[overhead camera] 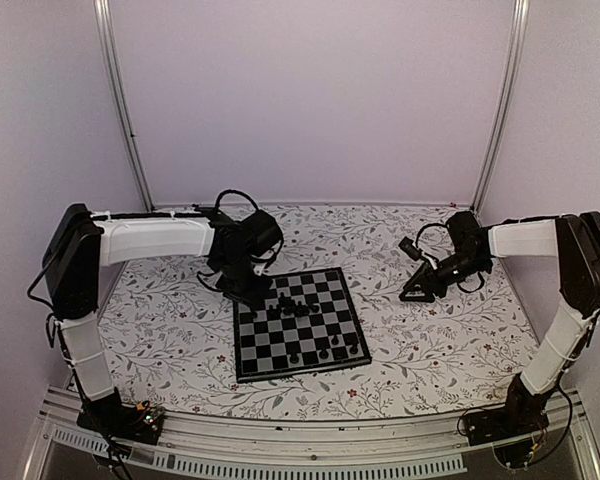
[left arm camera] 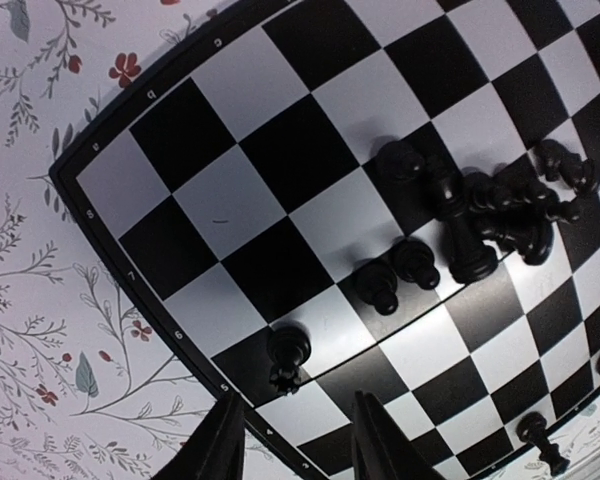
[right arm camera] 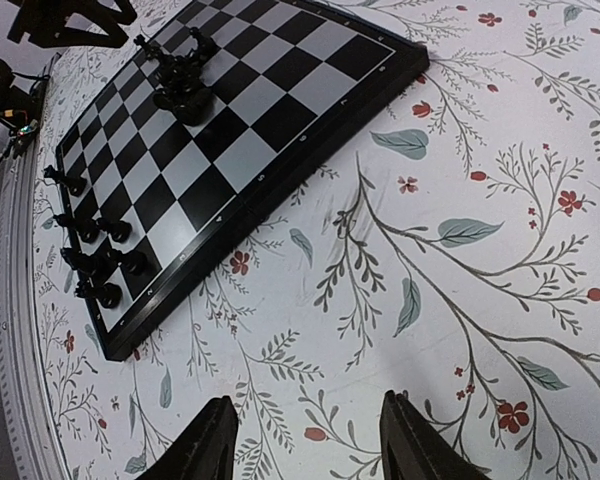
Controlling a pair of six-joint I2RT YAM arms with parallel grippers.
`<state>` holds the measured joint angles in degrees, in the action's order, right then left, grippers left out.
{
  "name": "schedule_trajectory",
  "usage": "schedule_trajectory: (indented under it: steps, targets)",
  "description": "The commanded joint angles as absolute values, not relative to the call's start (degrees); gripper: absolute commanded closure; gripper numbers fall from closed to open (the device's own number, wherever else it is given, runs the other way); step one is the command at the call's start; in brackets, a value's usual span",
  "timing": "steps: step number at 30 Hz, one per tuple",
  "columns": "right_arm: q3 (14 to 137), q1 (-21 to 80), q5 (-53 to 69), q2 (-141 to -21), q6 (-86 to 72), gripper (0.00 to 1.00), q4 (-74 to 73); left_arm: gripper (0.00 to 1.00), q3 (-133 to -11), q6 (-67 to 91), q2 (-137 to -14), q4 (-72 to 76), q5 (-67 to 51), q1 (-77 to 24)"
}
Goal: Set up the chess pieces on the board
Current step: Pick up the chess piece from the chessboard, then place the chess piece on the chessboard.
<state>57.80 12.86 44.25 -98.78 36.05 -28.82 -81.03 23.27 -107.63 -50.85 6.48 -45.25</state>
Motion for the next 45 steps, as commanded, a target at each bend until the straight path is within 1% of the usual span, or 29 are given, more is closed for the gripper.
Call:
schedule_trajectory:
  steps: [1,7,9,12,14,21,26,31,37,41,45]
  targets:
    - [59.31,13.11,44.24,-99.97,36.95,0.48,-29.58,0.64,-81.31,21.7,-110.82,-49.05,4.71,-43.73]
    - [59.32,13.13,44.08,-100.19,37.0,0.47,-29.65,0.7,-81.99,21.37,-112.83,-49.24,4.96,-43.34]
    - [59.4,13.18,44.09,-100.35,37.0,0.47,-29.66,0.76,-82.08,21.29,-113.26,-49.42,5.21,-43.33]
    - [59.47,13.18,44.22,-100.46,37.07,0.47,-29.83,0.87,-82.18,21.75,-112.84,-50.33,5.33,-43.37]
    - [59.43,13.13,44.3,-100.57,37.09,0.47,-29.83,0.91,-81.75,22.28,-111.51,-51.02,5.32,-43.57]
    - [60.02,13.12,44.98,-101.1,37.17,0.47,-30.3,0.91,-79.68,27.06,-103.34,-58.13,8.16,-47.24]
    - [60.29,13.59,45.47,-101.34,37.25,0.46,-30.76,0.91,-76.96,30.79,-98.46,-60.19,5.35,-51.59]
    - [60.33,14.73,44.8,-100.49,37.09,0.46,-30.6,0.91,-73.54,33.25,-96.41,-59.09,2.61,-56.66]
    - [60.38,15.3,44.03,-100.37,36.87,0.45,-30.64,0.92,-69.53,35.99,-96.86,-57.24,1.61,-61.61]
    - [60.77,15.44,39.26,-99.53,36.87,0.44,-30.23,0.91,-67.73,36.65,-96.92,-55.11,0.81,-62.91]
    - [59.28,15.41,31.95,-95.43,35.65,0.41,-26.71,0.92,-67.24,35.83,-97.86,-53.7,1.4,-63.02]
